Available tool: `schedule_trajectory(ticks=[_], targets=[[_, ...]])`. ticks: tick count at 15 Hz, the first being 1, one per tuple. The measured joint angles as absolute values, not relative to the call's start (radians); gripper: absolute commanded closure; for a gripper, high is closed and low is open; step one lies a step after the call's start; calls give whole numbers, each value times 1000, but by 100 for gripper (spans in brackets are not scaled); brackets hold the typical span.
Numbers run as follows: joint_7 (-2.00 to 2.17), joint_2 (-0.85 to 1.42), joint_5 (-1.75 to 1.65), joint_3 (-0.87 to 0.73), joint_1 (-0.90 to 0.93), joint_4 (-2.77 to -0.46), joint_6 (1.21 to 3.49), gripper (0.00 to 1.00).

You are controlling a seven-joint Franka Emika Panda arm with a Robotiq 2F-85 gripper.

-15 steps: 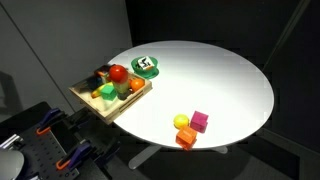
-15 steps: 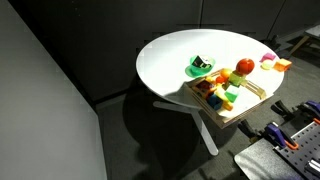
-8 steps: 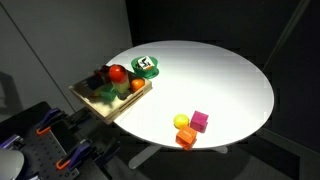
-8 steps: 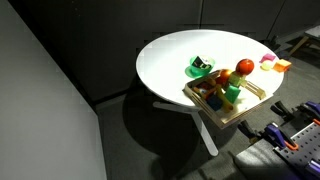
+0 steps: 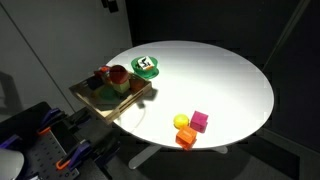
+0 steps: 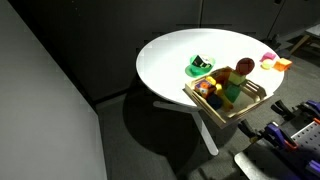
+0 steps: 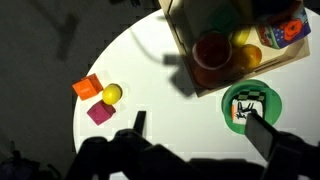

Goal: Pick up the yellow fruit on the table near the orange block and drop it in the wooden tray

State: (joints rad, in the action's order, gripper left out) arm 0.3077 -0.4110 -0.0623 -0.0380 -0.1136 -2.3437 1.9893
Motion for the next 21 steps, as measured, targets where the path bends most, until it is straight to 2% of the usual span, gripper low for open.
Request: schedule_trajectory(ticks=[5,21], targets=[[266,-392,4,-98,-115,-2363,1995,0],[267,-369,7,-110,-130,-2358,1994,0]])
